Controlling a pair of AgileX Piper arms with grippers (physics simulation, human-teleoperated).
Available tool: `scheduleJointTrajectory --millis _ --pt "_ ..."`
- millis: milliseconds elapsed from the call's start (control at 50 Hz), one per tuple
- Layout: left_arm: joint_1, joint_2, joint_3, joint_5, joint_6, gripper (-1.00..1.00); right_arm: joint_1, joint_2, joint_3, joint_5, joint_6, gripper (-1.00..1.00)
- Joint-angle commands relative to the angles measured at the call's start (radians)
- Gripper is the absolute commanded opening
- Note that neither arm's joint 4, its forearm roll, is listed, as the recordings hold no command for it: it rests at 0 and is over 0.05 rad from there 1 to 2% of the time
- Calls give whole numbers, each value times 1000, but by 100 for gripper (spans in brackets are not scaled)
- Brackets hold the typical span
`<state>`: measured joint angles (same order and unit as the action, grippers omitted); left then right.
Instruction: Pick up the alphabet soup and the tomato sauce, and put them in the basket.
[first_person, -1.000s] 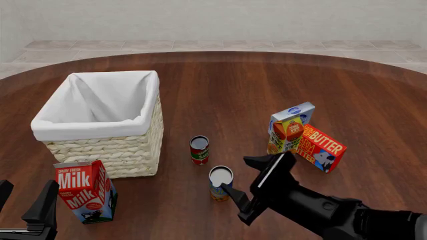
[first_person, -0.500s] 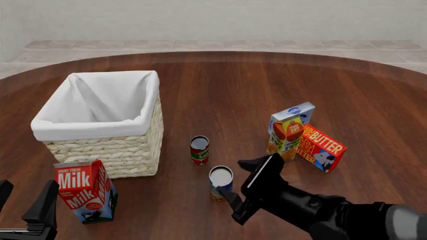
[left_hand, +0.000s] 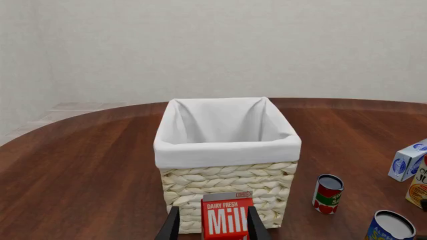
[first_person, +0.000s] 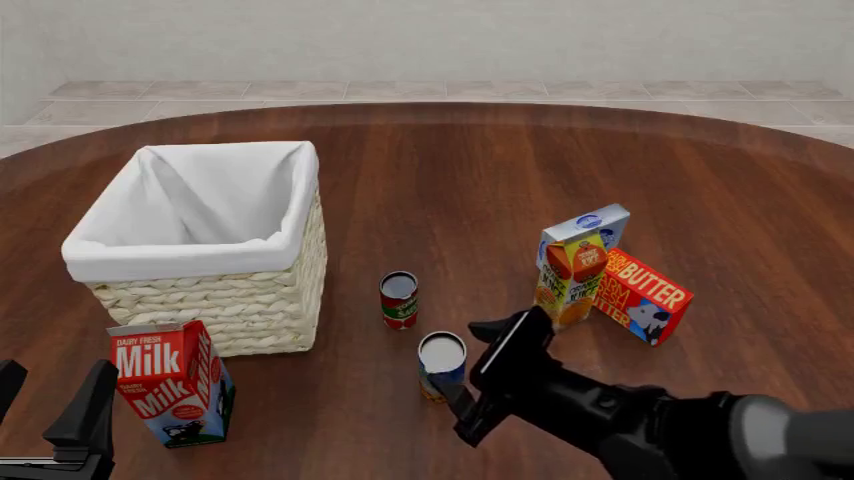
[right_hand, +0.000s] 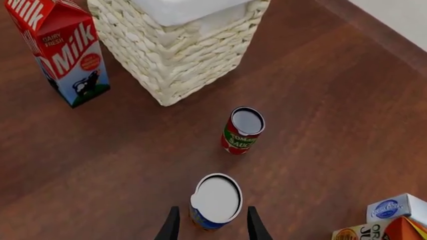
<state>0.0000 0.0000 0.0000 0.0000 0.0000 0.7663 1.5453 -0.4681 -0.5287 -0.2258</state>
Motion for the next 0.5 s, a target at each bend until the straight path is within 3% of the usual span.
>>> scheduleJointTrajectory --millis 20,500 --pt "0 0 0 0 0 100 -6 32 -11 -11 -6 100" --pt "0 0 0 0 0 100 -10 94 -26 -40 -11 100"
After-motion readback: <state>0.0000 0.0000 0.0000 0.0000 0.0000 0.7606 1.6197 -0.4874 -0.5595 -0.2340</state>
